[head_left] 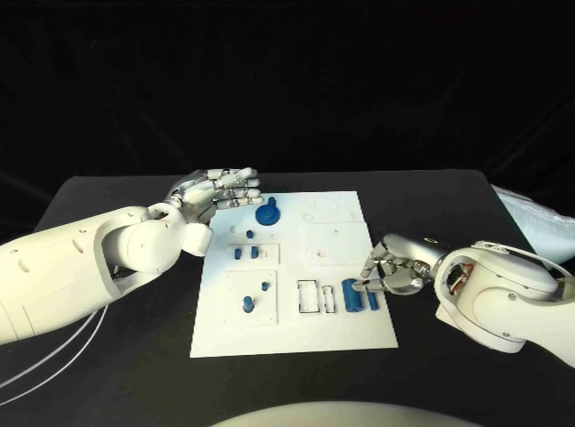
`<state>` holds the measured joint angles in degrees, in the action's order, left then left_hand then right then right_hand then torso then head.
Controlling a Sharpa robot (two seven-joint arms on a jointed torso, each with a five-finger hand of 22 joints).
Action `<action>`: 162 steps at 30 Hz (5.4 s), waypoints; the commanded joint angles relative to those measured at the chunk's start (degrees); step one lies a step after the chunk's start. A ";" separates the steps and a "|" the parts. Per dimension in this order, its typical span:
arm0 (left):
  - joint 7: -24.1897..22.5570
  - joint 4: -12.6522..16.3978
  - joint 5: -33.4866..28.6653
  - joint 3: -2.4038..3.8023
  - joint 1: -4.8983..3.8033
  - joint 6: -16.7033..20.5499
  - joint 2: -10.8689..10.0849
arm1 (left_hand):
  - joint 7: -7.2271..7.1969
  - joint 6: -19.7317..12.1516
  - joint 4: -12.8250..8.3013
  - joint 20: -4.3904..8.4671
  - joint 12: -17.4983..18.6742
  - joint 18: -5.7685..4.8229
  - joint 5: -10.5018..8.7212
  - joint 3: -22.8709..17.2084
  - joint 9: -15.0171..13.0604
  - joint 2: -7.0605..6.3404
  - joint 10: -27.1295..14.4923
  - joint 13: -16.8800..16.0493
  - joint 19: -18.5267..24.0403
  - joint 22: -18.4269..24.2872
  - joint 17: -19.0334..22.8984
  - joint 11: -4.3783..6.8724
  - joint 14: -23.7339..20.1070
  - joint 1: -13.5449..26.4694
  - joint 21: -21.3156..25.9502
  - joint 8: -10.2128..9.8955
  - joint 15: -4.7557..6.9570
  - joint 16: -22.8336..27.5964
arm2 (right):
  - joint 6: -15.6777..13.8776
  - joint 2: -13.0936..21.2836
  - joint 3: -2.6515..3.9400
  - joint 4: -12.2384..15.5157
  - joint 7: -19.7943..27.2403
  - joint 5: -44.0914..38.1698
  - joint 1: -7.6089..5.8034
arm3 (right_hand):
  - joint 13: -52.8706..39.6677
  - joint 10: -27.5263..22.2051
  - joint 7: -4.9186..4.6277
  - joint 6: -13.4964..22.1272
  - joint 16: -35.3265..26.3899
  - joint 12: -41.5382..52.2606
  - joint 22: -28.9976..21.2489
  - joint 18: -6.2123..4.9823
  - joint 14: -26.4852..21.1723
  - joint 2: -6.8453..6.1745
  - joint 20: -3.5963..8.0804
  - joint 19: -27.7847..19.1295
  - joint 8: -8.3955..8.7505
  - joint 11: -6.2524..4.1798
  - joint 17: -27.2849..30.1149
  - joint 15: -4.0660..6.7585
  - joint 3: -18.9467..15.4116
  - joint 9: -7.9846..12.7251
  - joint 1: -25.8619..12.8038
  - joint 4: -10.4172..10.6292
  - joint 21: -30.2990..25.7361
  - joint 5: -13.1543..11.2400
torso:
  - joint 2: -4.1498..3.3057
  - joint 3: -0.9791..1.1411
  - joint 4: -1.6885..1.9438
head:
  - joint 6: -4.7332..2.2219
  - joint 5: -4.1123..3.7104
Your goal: Assemble the parts on the task board
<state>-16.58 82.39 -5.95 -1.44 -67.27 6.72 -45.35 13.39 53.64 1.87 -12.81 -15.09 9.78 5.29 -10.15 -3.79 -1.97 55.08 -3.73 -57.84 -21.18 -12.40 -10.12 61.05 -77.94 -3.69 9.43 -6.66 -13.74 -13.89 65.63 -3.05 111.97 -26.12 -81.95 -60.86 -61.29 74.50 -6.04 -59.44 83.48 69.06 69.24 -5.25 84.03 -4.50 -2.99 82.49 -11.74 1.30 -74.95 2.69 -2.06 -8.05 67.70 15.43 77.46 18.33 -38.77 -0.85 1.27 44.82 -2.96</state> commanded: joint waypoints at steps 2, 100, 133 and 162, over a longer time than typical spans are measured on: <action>-0.57 0.07 0.20 0.03 0.02 -1.15 0.07 | -0.05 -0.44 -0.10 -0.23 -0.16 0.67 0.26 0.38 0.00 0.35 -0.45 -0.01 -0.01 0.09 0.09 0.13 0.15 -0.13 -0.12 0.32 -0.27 0.26 | 2.24 -0.73 -0.03 0.12 -3.33 -5.79 0.35 | -0.58 0.52 0.15 0.11 0.27 0.29 0.09 0.84 3.64 0.07 -0.15 0.21 -0.40 -0.06 -1.48 0.29 -0.39 -0.14 0.86 0.60 0.25 0.56 | 0.01 -0.07 0.04 | 0.17 0.48; -0.13 0.15 0.25 0.03 0.34 -2.06 -0.14 | -0.15 -0.31 -0.15 -0.20 -0.37 0.71 0.29 0.54 -0.02 0.53 -0.33 -0.03 -0.17 0.47 0.06 0.24 0.35 -0.24 -0.20 0.49 -0.18 0.31 | -3.21 -12.87 0.17 -3.45 -4.72 1.32 3.44 | -5.12 2.40 2.10 -3.05 -1.44 -0.77 -0.74 0.66 3.24 6.13 1.06 -0.36 -4.34 -1.69 0.61 1.63 -10.33 -6.18 -4.14 1.31 -0.38 -4.46 | -0.02 -0.15 0.04 | 1.26 1.24; 0.01 0.14 0.25 0.03 0.34 -2.14 -0.16 | -0.15 -0.31 -0.15 -0.20 -0.37 0.71 0.29 0.54 -0.02 0.53 -0.33 -0.03 -0.17 0.47 0.06 0.24 0.35 -0.24 -0.20 0.49 -0.18 0.31 | -1.97 -13.71 0.17 -4.08 -3.26 0.04 3.98 | -6.79 3.23 2.39 -3.03 -1.45 -0.49 -0.59 0.71 3.35 8.02 1.30 -0.25 -5.10 -2.01 0.24 1.89 -8.34 -7.86 8.55 -4.37 -0.37 -6.57 | -0.02 -0.16 0.04 | 1.65 1.64; -0.08 0.18 0.26 0.03 0.39 -2.15 -0.27 | -0.15 -0.34 -0.23 -0.18 -0.42 0.71 0.31 0.57 -0.01 0.61 -0.36 -0.02 -0.22 0.64 0.06 0.24 0.38 -0.37 -0.21 0.52 -0.17 0.37 | -2.68 2.19 0.09 0.04 -3.00 -4.46 0.85 | -2.86 0.81 1.73 -1.43 -1.97 -5.60 -1.12 0.62 3.17 7.34 1.00 -0.53 -3.77 -1.51 0.77 1.52 -10.24 -7.96 9.19 -3.97 -0.80 0.54 | 0.05 -0.06 -1.00 | 0.73 0.68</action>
<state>-16.20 82.43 -5.88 -1.44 -66.89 5.64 -45.75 13.39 53.63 1.70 -12.81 -15.31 9.79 5.29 -9.99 -3.79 -1.66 54.87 -3.73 -57.84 -20.59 -12.40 -9.91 61.05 -78.25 -3.69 9.64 -6.67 -13.74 -18.75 67.65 -2.92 112.31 -26.20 -82.79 -60.07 -64.36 75.58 -4.35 -61.13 81.69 63.78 68.20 -5.26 83.92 2.84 -1.96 82.26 -15.64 -0.22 -74.27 4.21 -12.09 -16.09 76.51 11.70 76.79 18.42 -38.72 -0.93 0.41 45.64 -2.16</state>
